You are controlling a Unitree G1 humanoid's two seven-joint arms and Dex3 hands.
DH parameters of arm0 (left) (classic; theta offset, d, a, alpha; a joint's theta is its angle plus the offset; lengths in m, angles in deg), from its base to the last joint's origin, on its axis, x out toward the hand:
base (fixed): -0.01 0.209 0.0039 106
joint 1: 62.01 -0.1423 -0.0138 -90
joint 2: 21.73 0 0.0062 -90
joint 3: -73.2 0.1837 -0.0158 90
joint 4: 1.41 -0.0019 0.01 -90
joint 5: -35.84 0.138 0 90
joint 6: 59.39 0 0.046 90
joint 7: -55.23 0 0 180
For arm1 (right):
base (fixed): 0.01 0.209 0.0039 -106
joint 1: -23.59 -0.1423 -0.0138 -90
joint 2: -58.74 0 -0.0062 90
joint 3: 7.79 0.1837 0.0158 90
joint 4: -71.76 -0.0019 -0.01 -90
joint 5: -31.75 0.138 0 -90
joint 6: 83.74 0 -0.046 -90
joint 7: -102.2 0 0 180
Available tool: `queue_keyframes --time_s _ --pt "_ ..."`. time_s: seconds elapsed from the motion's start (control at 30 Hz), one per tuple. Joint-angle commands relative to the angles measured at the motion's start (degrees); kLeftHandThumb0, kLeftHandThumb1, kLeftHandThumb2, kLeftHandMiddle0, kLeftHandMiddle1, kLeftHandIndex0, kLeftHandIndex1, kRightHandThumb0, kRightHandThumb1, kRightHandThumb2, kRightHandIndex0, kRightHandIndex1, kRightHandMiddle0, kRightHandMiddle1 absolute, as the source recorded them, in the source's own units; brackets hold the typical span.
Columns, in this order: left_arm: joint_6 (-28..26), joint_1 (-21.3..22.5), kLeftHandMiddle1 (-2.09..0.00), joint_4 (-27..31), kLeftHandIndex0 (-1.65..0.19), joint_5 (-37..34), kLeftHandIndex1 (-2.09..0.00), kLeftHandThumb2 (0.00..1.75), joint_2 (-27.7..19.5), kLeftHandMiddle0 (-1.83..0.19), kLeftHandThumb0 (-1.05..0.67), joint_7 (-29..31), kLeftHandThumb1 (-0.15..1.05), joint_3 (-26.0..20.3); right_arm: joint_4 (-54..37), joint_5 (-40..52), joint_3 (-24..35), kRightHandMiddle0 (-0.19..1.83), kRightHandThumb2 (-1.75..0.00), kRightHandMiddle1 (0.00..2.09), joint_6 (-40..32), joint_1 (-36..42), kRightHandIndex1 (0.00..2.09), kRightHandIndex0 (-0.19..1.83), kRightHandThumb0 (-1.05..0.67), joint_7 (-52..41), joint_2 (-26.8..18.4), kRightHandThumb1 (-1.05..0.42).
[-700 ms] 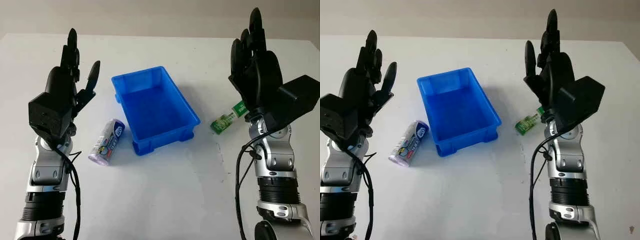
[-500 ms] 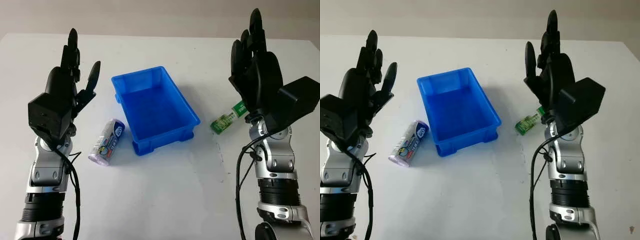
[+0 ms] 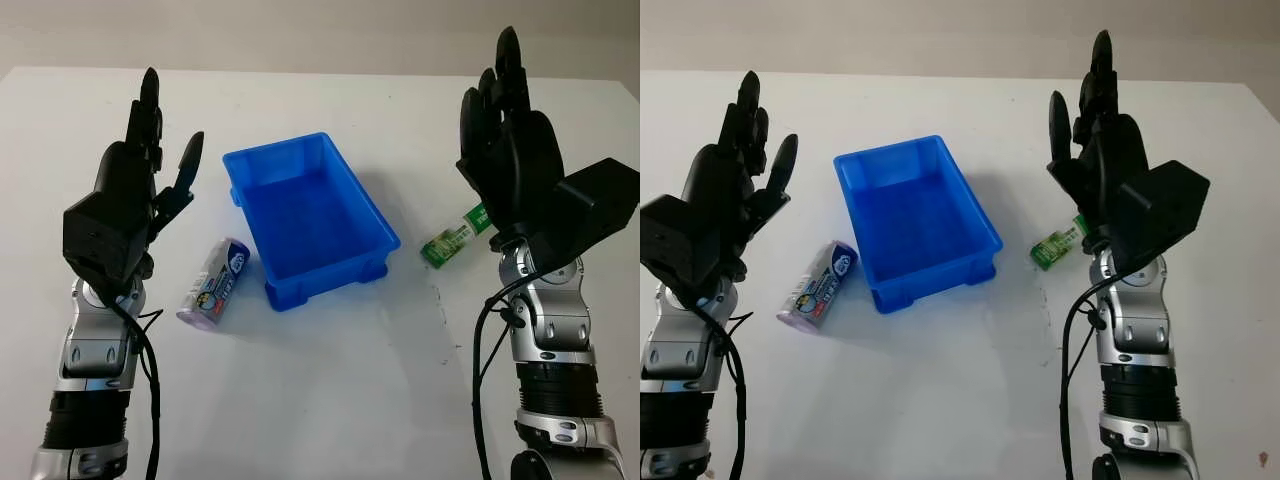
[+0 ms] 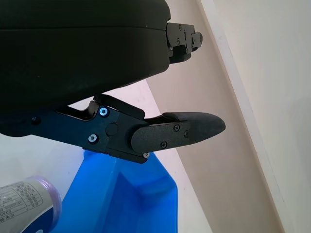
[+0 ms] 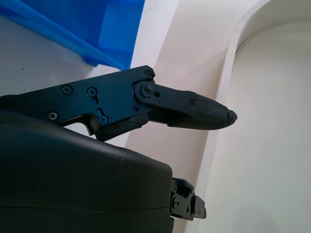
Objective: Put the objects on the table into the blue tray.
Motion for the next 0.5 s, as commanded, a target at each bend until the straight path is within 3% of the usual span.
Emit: queue_keyframes --time_s 0.0,0.13,0.33,0.47 --pt "-0.3 0.2 -0.06 1.2 0.07 -0.2 -0.06 0.51 -0.4 0.06 -0.6 -0.2 1.05 -0.5 0.6 -0.2 0.7 -0.15 -0.54 0.05 1.4 -1.4 0.03 -0.17 -0.7 -0.6 -1.8 -1.05" --pt "-0.3 0.3 -0.05 1.2 0.07 -0.6 -0.05 0.5 -0.6 0.06 -0.6 0.2 1.05 -0.8 2.1 -0.5 1.0 -0.15 -0.51 0.05 3.7 -2.5 0.03 -0.17 -0.72 -4.2 -5.9 -1.05" --pt "0.1 0.7 -0.05 0.6 0.06 -0.2 -0.06 0.49 -1.3 0.06 -0.63 0.5 1.05 -0.7 7.9 -2.5 0.7 -0.11 -0.2 0.07 2.9 -9.5 0.05 -0.14 -0.82 -13.1 -18.0 -1.05" --pt "0.5 0.8 -0.05 0.1 0.07 -0.3 -0.06 0.49 -1.6 0.07 -0.62 0.9 1.05 -0.6 14.3 -6.8 -1.8 -0.05 -0.06 0.1 3.4 -15.6 0.08 -0.08 -0.84 -18.1 -24.9 -0.92"
